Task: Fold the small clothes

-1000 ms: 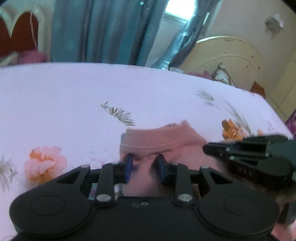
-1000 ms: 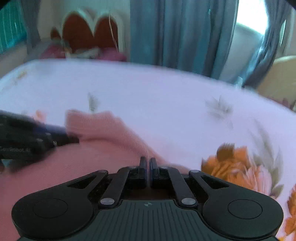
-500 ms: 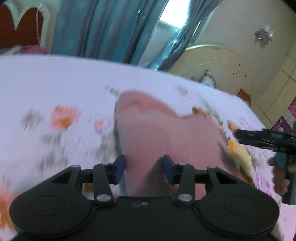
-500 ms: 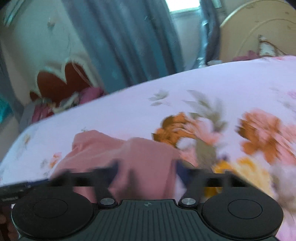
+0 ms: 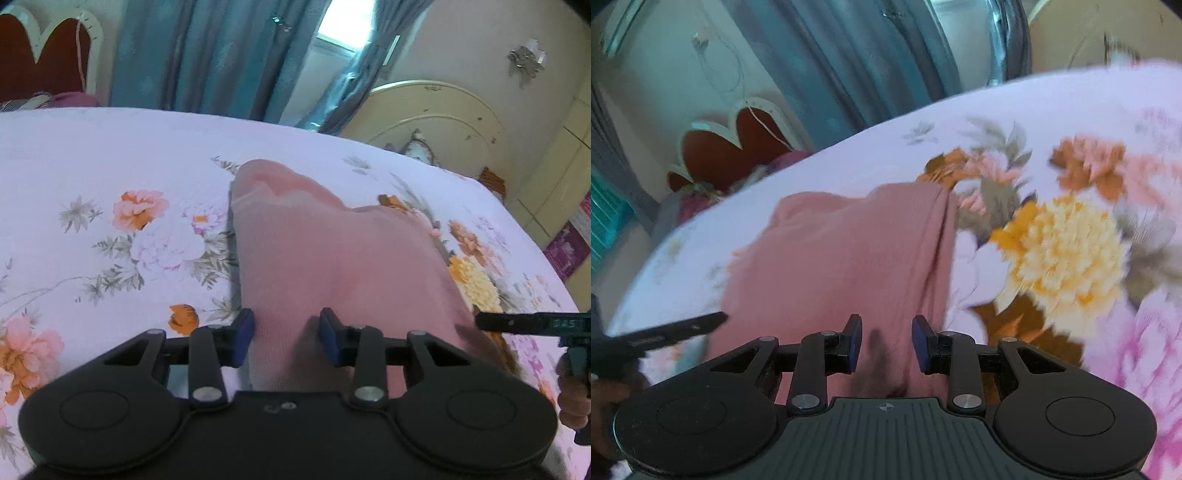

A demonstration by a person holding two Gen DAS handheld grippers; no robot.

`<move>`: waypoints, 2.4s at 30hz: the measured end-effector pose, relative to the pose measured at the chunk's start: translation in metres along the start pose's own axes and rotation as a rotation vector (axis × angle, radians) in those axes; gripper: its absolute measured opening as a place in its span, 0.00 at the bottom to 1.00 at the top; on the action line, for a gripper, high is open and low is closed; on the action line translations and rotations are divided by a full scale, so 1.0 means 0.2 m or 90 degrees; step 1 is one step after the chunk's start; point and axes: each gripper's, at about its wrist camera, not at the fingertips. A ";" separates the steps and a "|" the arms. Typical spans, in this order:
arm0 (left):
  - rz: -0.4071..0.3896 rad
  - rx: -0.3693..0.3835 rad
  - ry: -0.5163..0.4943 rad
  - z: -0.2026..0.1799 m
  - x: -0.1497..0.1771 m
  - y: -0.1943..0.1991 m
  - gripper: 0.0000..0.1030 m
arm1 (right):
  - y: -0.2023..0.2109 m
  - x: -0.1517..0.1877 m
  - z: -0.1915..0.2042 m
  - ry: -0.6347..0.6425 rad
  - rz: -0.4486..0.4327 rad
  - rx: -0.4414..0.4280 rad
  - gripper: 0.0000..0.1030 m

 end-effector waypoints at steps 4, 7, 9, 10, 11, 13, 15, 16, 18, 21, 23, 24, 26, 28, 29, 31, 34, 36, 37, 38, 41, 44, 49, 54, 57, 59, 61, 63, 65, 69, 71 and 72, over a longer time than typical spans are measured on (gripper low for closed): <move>0.011 -0.009 -0.006 0.00 0.02 0.01 0.37 | 0.05 0.05 -0.01 -0.025 0.026 -0.032 0.30; 0.016 -0.022 -0.017 -0.02 0.01 -0.02 0.37 | 0.06 0.03 0.00 -0.017 0.007 -0.035 0.30; 0.015 -0.028 -0.027 -0.04 0.01 -0.03 0.36 | -0.01 0.00 -0.01 -0.024 0.029 -0.038 0.30; 0.018 -0.029 -0.029 -0.04 0.01 -0.04 0.36 | -0.05 0.00 -0.02 -0.029 0.042 -0.036 0.30; 0.022 -0.029 -0.027 -0.04 0.01 -0.05 0.36 | -0.07 0.00 -0.03 -0.039 0.047 -0.043 0.30; 0.028 -0.027 -0.019 -0.03 0.00 -0.06 0.36 | -0.08 -0.02 -0.05 -0.050 0.043 -0.058 0.30; 0.032 -0.028 -0.029 -0.05 0.00 -0.06 0.35 | -0.09 -0.04 -0.01 -0.011 0.051 -0.054 0.06; 0.034 -0.027 -0.044 -0.07 -0.01 -0.06 0.35 | -0.08 -0.04 0.01 0.007 0.050 -0.039 0.05; 0.039 -0.011 -0.061 -0.13 -0.02 -0.04 0.35 | -0.01 -0.07 -0.02 0.003 0.025 -0.013 0.05; 0.051 -0.028 -0.095 -0.20 0.00 -0.07 0.35 | 0.13 -0.14 -0.05 0.021 0.004 -0.013 0.05; 0.044 -0.048 -0.115 -0.22 0.03 -0.10 0.36 | 0.07 -0.12 -0.06 0.032 0.052 -0.001 0.06; 0.042 -0.047 -0.112 -0.21 0.03 -0.10 0.36 | 0.00 -0.08 -0.07 0.036 0.089 0.001 0.06; 0.038 -0.041 -0.094 -0.18 0.02 -0.05 0.38 | -0.02 -0.04 -0.07 0.035 0.075 0.010 0.07; 0.027 -0.017 -0.061 -0.13 0.02 0.02 0.39 | 0.05 -0.03 -0.08 0.003 0.048 0.019 0.61; 0.025 -0.008 -0.042 -0.10 0.02 0.05 0.39 | 0.12 -0.02 -0.08 -0.006 0.026 0.034 0.62; 0.014 0.001 -0.026 -0.08 0.04 0.10 0.39 | 0.25 0.01 -0.10 -0.041 -0.010 0.004 0.62; 0.011 0.020 -0.002 -0.07 0.11 0.17 0.38 | 0.40 0.14 -0.14 -0.148 -0.007 -0.072 0.62; 0.007 0.008 0.000 -0.09 0.16 0.20 0.38 | 0.44 0.22 -0.10 -0.196 0.004 -0.110 0.62; 0.004 0.004 0.002 -0.09 0.19 0.21 0.38 | 0.45 0.26 -0.08 -0.212 0.010 -0.122 0.59; 0.005 0.001 0.008 -0.09 0.20 0.20 0.38 | 0.45 0.30 -0.05 -0.230 0.016 -0.139 0.56; 0.024 -0.019 0.016 -0.08 0.24 0.16 0.38 | 0.39 0.35 0.00 -0.274 0.028 -0.168 0.51; 0.032 -0.026 0.020 -0.07 0.26 0.14 0.38 | 0.27 0.37 -0.01 -0.334 0.025 -0.170 0.51; 0.039 -0.036 0.016 -0.05 0.25 0.12 0.40 | 0.20 0.37 -0.07 -0.394 -0.020 -0.126 0.51; 0.035 -0.014 0.023 -0.04 0.25 0.13 0.37 | 0.26 0.27 0.02 -0.246 -0.050 -0.009 0.07; 0.018 0.001 0.007 -0.07 0.25 0.17 0.37 | 0.40 0.21 0.12 -0.151 -0.107 0.026 0.07; 0.043 -0.021 -0.024 -0.09 0.27 0.13 0.37 | 0.45 0.19 0.16 -0.100 -0.114 0.051 0.06; 0.086 -0.040 -0.027 -0.06 0.29 0.07 0.39 | 0.34 0.23 0.14 -0.095 -0.048 0.064 0.07; 0.084 -0.031 -0.013 -0.04 0.29 0.09 0.39 | 0.22 0.30 0.12 -0.081 0.013 0.086 0.07; 0.052 -0.029 -0.022 -0.04 0.26 0.17 0.41 | 0.26 0.30 0.14 -0.063 -0.006 0.091 0.10; -0.009 0.018 -0.025 -0.05 0.17 0.27 0.43 | 0.44 0.25 0.22 -0.014 -0.073 0.150 0.41; -0.019 0.033 -0.039 -0.09 0.11 0.22 0.41 | 0.48 0.16 0.25 0.022 -0.093 0.156 0.41; -0.021 0.043 -0.044 -0.11 0.08 0.19 0.41 | 0.47 0.12 0.28 0.047 -0.103 0.157 0.30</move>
Point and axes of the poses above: each gripper's, at about its wrist camera, not at the fingertips, and y roughly against the way its jaws point, z to its left, x to its underside, and after that the axes turned 12 degrees about y, right-handed
